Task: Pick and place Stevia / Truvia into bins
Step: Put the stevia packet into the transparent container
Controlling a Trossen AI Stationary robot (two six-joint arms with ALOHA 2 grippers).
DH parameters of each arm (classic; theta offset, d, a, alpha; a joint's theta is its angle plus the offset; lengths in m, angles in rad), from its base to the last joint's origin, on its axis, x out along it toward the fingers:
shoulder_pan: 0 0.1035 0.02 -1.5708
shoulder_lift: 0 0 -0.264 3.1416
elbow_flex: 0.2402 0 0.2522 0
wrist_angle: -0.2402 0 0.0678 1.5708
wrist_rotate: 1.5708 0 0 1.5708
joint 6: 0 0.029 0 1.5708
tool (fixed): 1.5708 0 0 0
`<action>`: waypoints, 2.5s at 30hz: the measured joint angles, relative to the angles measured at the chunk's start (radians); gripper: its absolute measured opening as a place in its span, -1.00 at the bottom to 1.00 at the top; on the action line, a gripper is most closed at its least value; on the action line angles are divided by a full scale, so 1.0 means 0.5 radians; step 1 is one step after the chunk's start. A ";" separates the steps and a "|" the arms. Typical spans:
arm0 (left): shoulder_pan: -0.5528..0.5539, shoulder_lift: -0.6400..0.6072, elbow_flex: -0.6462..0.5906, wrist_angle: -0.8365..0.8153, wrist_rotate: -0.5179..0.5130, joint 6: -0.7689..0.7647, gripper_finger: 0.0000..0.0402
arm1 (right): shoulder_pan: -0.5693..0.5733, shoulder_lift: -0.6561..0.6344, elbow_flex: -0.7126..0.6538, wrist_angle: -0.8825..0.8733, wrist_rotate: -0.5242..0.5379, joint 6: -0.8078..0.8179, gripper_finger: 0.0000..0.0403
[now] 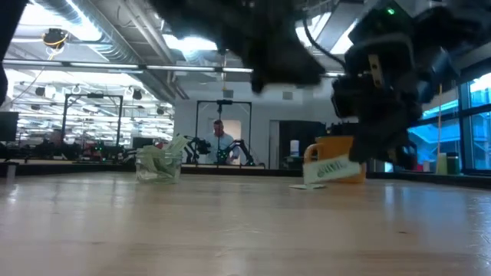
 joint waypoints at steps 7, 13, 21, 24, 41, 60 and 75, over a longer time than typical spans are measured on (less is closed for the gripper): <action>0.069 -0.424 0.004 -0.621 0.043 -0.041 -0.27 | 0.051 -0.020 0.562 -0.939 0.302 -0.635 -1.00; 0.029 -0.502 0.003 -0.875 0.166 -0.044 -0.22 | 0.073 -0.026 1.043 -1.313 0.399 -0.949 -1.00; -0.058 -0.489 0.005 -0.850 0.115 -0.044 -0.23 | 0.073 -0.028 1.343 -1.610 0.571 -1.088 -1.00; -0.060 -0.489 0.005 -0.853 0.097 -0.053 -0.22 | 0.073 -0.028 1.355 -1.653 0.569 -1.072 -1.00; -0.046 -0.489 0.005 -1.190 0.130 -0.310 -0.22 | 0.125 -0.024 1.355 -1.486 0.497 -1.085 -1.00; -0.030 -0.490 0.006 -0.905 0.162 -0.216 -0.49 | 0.153 -0.025 1.355 -1.471 0.476 -1.087 -1.00; -0.029 -0.493 0.008 -0.831 0.256 -0.189 -0.97 | 0.153 -0.025 1.355 -1.480 0.476 -1.087 -0.99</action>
